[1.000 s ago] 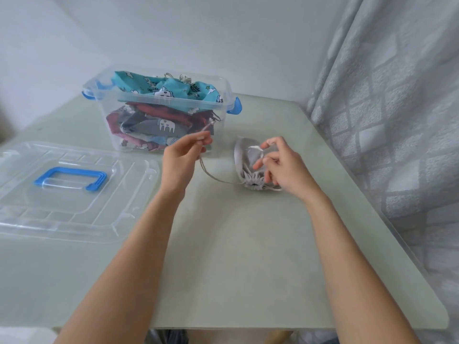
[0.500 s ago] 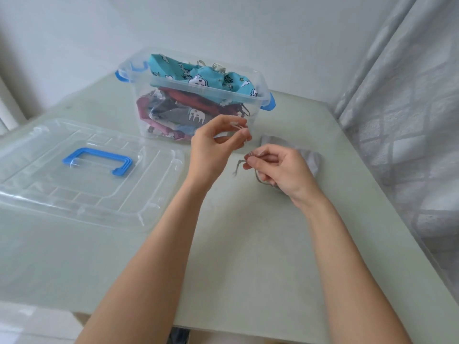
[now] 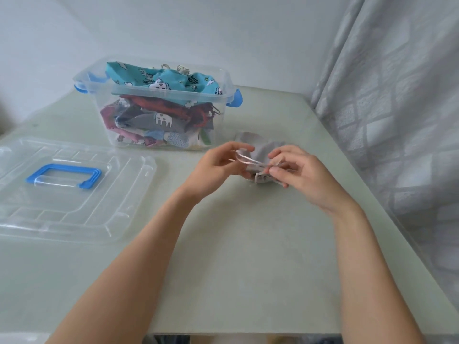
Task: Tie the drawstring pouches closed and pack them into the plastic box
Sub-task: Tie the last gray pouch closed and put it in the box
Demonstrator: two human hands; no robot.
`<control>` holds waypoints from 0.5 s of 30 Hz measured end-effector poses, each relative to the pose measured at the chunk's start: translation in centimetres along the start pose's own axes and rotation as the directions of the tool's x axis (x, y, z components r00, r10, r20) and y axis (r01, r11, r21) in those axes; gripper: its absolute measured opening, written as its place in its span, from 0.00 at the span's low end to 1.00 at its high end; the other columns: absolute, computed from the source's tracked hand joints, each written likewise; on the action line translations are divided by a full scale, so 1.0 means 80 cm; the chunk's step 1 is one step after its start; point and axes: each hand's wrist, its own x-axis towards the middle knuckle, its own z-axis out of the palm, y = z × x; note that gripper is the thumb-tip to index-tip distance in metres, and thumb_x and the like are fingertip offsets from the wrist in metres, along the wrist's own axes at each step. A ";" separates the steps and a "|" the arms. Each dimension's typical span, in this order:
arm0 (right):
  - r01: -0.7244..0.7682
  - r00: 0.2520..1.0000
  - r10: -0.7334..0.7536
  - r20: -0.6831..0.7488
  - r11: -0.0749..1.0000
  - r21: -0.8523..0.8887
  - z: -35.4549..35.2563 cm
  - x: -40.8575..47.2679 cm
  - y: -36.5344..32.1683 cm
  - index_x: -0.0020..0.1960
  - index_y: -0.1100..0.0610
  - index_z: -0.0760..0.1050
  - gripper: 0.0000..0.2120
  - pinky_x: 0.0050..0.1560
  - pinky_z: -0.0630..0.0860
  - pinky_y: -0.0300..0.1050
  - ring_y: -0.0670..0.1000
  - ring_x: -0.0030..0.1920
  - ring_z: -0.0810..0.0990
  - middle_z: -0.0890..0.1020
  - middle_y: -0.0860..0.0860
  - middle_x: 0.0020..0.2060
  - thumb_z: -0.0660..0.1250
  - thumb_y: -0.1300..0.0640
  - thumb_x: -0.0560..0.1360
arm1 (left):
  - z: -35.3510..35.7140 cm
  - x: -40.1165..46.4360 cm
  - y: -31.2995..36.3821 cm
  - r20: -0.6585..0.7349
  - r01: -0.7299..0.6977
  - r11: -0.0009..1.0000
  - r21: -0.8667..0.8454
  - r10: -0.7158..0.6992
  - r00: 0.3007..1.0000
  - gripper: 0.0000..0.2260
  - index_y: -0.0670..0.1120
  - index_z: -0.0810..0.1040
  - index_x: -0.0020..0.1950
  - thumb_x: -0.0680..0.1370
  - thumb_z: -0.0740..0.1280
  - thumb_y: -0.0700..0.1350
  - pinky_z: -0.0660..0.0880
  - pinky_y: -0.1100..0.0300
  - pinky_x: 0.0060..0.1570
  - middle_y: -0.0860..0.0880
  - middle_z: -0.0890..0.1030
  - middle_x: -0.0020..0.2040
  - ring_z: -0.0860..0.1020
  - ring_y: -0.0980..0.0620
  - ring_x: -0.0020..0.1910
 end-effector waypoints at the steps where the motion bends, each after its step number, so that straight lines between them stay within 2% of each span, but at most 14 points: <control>1: 0.051 0.997 -0.059 -0.054 0.990 -0.134 -0.001 -0.001 0.007 0.42 0.56 0.78 0.08 0.41 0.73 0.38 0.45 0.39 0.77 0.75 0.48 0.48 0.67 0.67 0.74 | 0.003 0.000 0.001 0.003 0.016 1.000 -0.025 -0.015 1.000 0.13 0.45 0.76 0.55 0.77 0.59 0.31 0.78 0.60 0.47 0.46 0.81 0.43 0.81 0.52 0.35; 2: 0.107 0.986 -0.135 -0.100 0.964 -0.242 0.001 0.000 0.012 0.43 0.56 0.79 0.06 0.46 0.74 0.38 0.46 0.42 0.78 0.75 0.50 0.48 0.68 0.66 0.73 | 0.005 0.000 0.002 0.010 0.031 0.999 -0.033 -0.030 0.999 0.14 0.46 0.76 0.55 0.77 0.59 0.30 0.78 0.61 0.46 0.45 0.81 0.44 0.81 0.52 0.34; 4: 0.220 0.952 -0.280 -0.126 0.909 -0.354 0.005 0.001 0.019 0.43 0.60 0.80 0.02 0.50 0.73 0.34 0.45 0.45 0.77 0.77 0.52 0.46 0.69 0.65 0.72 | 0.011 -0.003 0.002 0.034 0.054 0.998 -0.008 -0.054 0.998 0.14 0.48 0.77 0.54 0.77 0.60 0.31 0.78 0.60 0.45 0.47 0.81 0.47 0.80 0.52 0.33; 6: 0.302 0.924 -0.368 -0.107 0.871 -0.388 0.010 0.003 0.023 0.43 0.62 0.81 0.02 0.49 0.71 0.31 0.45 0.44 0.77 0.79 0.53 0.42 0.69 0.64 0.71 | 0.015 -0.004 0.000 0.044 0.085 0.996 -0.015 -0.084 0.996 0.13 0.49 0.77 0.54 0.77 0.63 0.33 0.78 0.62 0.43 0.50 0.81 0.46 0.79 0.53 0.32; 8: 0.325 0.916 -0.383 -0.120 0.882 -0.341 0.016 0.004 0.023 0.43 0.61 0.80 0.02 0.48 0.73 0.33 0.46 0.43 0.79 0.81 0.52 0.41 0.69 0.64 0.71 | 0.011 -0.003 0.001 0.048 0.127 0.991 -0.043 -0.125 0.991 0.10 0.48 0.78 0.54 0.77 0.64 0.35 0.76 0.64 0.42 0.49 0.81 0.47 0.78 0.53 0.35; 10: 0.266 0.932 -0.299 -0.204 0.948 -0.176 0.019 0.003 0.019 0.44 0.55 0.79 0.05 0.48 0.76 0.35 0.44 0.41 0.81 0.82 0.49 0.39 0.68 0.64 0.73 | 0.004 -0.002 0.002 0.088 0.178 0.982 -0.061 -0.172 0.981 0.10 0.48 0.78 0.56 0.77 0.64 0.38 0.74 0.62 0.47 0.46 0.81 0.49 0.77 0.50 0.42; 12: 0.209 0.947 -0.183 -0.263 0.975 0.071 0.021 0.003 0.014 0.43 0.51 0.76 0.10 0.47 0.77 0.37 0.42 0.38 0.81 0.82 0.45 0.39 0.67 0.66 0.74 | -0.001 -0.002 0.001 0.143 0.182 0.982 -0.048 -0.174 0.974 0.13 0.46 0.76 0.60 0.75 0.67 0.38 0.73 0.62 0.49 0.46 0.80 0.48 0.77 0.50 0.45; 15: 0.176 0.969 -0.096 -0.230 0.916 0.360 0.025 0.002 0.004 0.46 0.56 0.72 0.09 0.43 0.76 0.36 0.46 0.38 0.81 0.83 0.47 0.37 0.63 0.69 0.76 | 0.001 -0.004 0.000 0.171 0.126 0.992 -0.004 -0.124 0.977 0.16 0.40 0.75 0.60 0.73 0.69 0.35 0.74 0.64 0.48 0.45 0.80 0.46 0.78 0.51 0.43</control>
